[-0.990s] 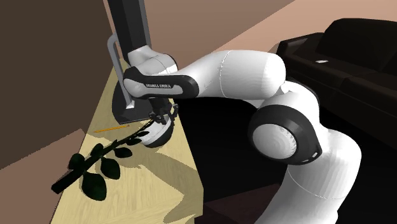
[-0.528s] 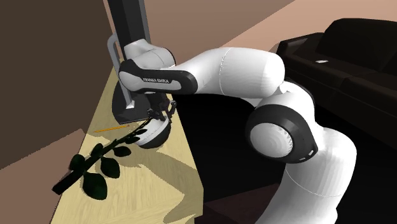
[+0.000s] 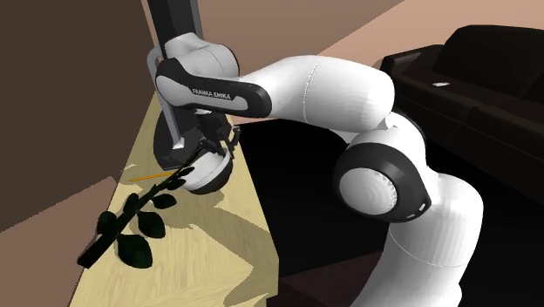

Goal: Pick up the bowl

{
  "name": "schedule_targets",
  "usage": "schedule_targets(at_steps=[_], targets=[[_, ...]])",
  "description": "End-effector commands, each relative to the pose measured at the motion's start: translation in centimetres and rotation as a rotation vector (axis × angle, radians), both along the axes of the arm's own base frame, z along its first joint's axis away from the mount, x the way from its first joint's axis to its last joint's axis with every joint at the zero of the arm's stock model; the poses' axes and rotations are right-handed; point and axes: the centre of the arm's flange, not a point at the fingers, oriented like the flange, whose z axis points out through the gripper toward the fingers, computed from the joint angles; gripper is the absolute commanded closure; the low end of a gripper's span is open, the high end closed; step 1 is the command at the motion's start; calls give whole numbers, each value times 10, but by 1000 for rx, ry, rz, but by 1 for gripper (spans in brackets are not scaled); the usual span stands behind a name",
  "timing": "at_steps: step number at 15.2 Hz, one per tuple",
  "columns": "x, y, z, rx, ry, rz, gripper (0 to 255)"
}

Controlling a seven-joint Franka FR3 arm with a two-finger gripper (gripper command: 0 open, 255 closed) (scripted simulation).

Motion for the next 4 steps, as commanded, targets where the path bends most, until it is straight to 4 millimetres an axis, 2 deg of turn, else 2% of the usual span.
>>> schedule_targets(at_steps=[1,4], targets=[[1,1,10,1,-1,0,255],[1,1,16,1,-1,0,255]])
